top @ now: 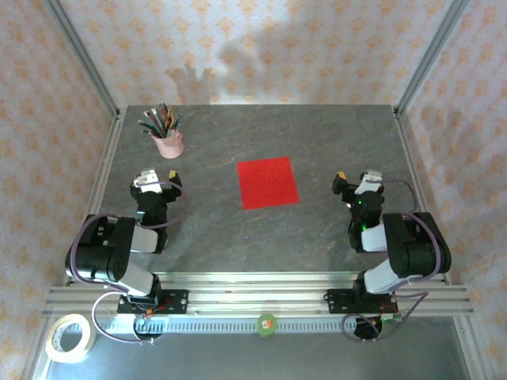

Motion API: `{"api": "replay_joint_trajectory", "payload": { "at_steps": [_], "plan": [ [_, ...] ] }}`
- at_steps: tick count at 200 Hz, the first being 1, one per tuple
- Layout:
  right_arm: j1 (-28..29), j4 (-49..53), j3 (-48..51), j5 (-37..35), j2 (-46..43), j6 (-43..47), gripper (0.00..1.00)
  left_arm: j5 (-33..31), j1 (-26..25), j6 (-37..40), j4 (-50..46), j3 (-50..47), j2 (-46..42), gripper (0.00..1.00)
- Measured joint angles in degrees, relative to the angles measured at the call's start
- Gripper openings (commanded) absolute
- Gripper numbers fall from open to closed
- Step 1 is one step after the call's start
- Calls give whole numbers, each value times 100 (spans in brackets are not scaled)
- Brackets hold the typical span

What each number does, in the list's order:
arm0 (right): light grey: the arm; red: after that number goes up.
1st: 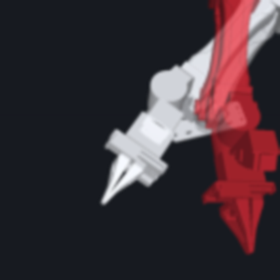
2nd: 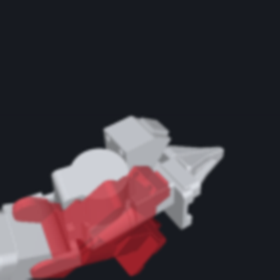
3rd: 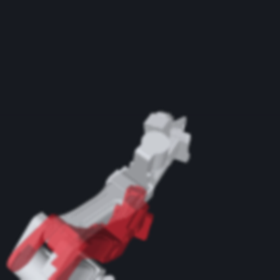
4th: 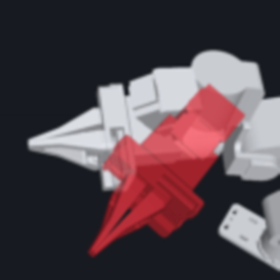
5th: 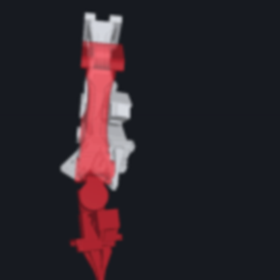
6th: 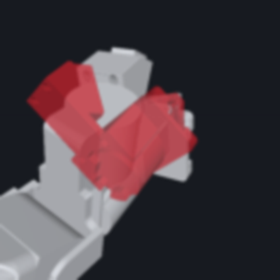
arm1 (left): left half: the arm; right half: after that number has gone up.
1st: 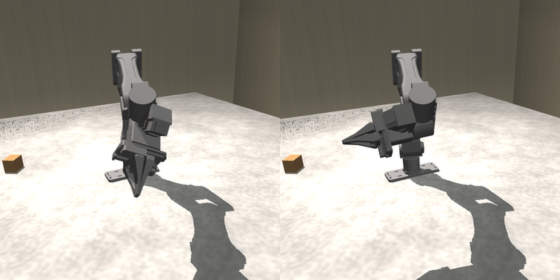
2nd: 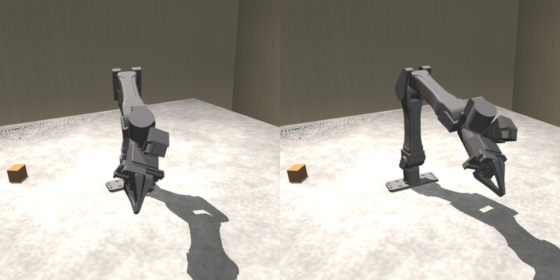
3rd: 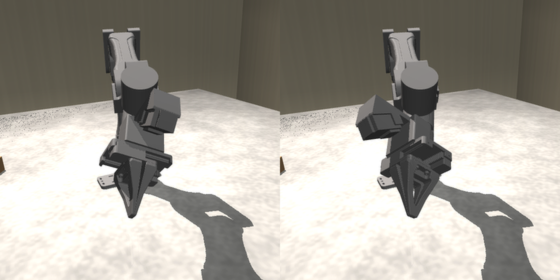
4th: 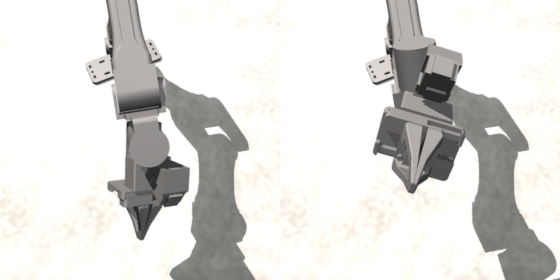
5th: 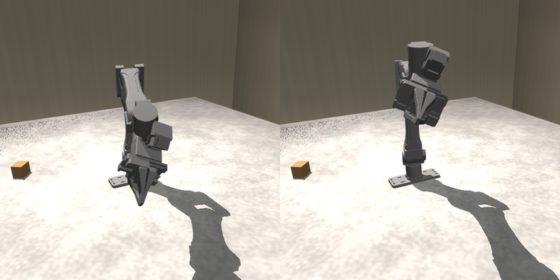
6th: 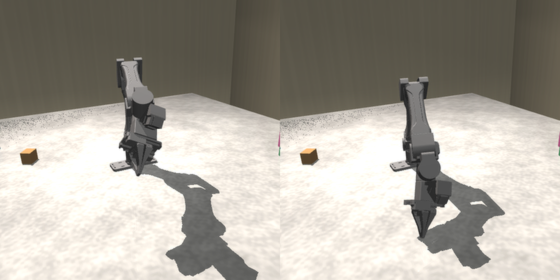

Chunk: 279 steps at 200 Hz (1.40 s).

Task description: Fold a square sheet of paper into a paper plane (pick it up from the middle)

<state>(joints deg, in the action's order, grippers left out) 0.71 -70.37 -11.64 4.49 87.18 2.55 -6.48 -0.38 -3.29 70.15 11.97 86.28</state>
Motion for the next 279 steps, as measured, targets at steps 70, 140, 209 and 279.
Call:
{"api": "replay_joint_trajectory", "payload": {
  "at_steps": [70, 140, 209, 279],
  "plan": [
    [0, 0, 0, 0, 0, 2, 99, 0, 0, 0, 0, 0, 0, 99],
    [0, 0, 0, 0, 0, 0, 99, 0, 0, 0, 0, 0, 0, 99],
    [2, 247, -2, -9, -387, 4, 99, -221, 0, -28, -592, 192, -304, 99],
    [284, 2153, -892, -149, -2050, -710, 99, -498, 2, -1235, -2874, 1117, -2312, 99]
  ]
}}
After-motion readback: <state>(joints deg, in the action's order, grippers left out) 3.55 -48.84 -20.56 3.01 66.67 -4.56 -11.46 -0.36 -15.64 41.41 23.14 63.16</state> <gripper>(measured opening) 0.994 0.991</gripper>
